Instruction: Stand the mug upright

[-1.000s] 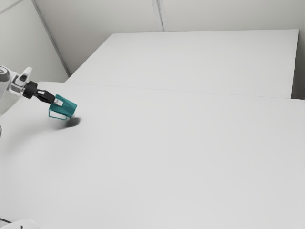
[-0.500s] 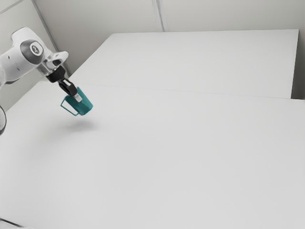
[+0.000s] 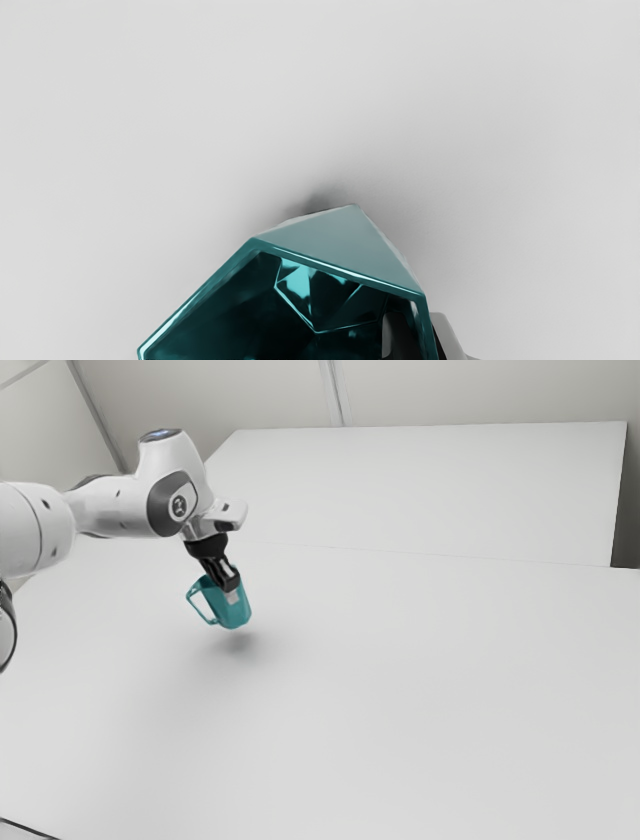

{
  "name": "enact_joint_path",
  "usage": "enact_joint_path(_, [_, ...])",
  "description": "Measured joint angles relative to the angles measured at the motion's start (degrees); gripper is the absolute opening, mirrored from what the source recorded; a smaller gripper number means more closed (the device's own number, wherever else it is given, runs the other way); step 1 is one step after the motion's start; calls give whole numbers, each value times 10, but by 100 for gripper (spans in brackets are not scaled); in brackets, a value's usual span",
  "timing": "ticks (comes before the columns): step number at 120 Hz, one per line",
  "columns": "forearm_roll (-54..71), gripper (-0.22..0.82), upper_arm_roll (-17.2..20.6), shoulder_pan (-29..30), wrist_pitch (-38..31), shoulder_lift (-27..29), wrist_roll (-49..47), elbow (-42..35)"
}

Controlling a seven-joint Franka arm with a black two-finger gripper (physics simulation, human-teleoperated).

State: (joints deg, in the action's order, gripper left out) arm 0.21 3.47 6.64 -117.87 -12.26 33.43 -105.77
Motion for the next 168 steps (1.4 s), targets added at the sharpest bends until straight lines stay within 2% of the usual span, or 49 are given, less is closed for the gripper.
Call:
enact_joint_path(17, [25, -18, -24, -65, -41, -2, -53, -27])
enact_joint_path(38, [61, -18, -42, -104, -70, -7, -113, -38])
enact_joint_path(68, [80, -18, -42, -99, -85, -39, -177, -33])
enact_joint_path(116, [48, -17, -29, -73, -90, -54, -235, -30])
enact_joint_path(142, [41, 28, -28, -72, -89, -52, -244, -29])
enact_joint_path(154, [43, 40, -28, -71, -86, -49, -247, -25])
enact_joint_path(168, [44, 49, -29, -71, -81, -32, -247, -25])
